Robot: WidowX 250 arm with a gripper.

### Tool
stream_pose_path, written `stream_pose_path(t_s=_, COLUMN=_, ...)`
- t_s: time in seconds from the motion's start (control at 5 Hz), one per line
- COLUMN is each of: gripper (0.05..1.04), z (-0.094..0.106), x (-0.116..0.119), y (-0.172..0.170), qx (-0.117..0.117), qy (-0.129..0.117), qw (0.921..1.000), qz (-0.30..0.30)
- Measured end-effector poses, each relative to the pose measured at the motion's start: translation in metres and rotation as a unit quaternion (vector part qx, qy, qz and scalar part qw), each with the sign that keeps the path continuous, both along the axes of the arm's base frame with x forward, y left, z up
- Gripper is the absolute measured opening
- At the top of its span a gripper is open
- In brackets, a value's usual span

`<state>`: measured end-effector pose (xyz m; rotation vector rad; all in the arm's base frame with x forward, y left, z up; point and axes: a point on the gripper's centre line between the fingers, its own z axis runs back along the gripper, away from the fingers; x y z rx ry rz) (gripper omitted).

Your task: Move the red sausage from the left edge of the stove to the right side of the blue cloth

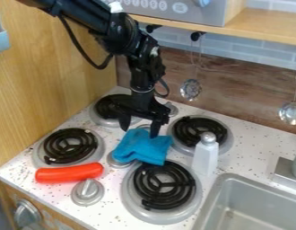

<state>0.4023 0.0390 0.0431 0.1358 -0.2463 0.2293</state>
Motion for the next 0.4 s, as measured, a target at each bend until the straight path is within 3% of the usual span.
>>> stream_pose_path(t_s=0.2, gripper=1.004, z=-0.016, x=-0.005, y=-0.002, qx=-0.002, qy=0.022, qw=0.9998, qz=-0.002)
stream_pose_path(t_s=0.4, gripper=1.002, z=-0.021, x=-0.008, y=0.012, qx=-0.013, qy=0.025, qw=0.9976, qz=-0.063)
